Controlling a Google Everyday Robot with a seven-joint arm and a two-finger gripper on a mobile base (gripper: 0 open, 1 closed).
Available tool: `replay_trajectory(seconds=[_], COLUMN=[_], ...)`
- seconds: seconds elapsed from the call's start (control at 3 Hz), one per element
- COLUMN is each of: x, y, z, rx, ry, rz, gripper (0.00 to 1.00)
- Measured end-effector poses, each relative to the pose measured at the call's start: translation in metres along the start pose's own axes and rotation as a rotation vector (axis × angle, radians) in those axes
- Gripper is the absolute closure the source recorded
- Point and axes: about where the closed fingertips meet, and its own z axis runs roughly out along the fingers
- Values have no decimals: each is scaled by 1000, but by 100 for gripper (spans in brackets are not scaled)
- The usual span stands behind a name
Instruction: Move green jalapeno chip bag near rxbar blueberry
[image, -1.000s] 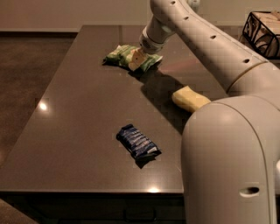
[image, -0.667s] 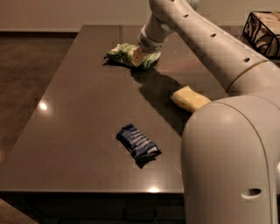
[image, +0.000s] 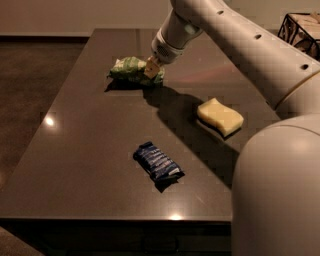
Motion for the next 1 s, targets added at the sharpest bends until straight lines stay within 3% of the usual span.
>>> replay_trajectory(seconds=[0.67, 1.0], x=[-12, -6], y=[124, 179], z=[-29, -35], rx=[-180, -268], ry=[-20, -14], rz=[-282, -390], gripper=[100, 100])
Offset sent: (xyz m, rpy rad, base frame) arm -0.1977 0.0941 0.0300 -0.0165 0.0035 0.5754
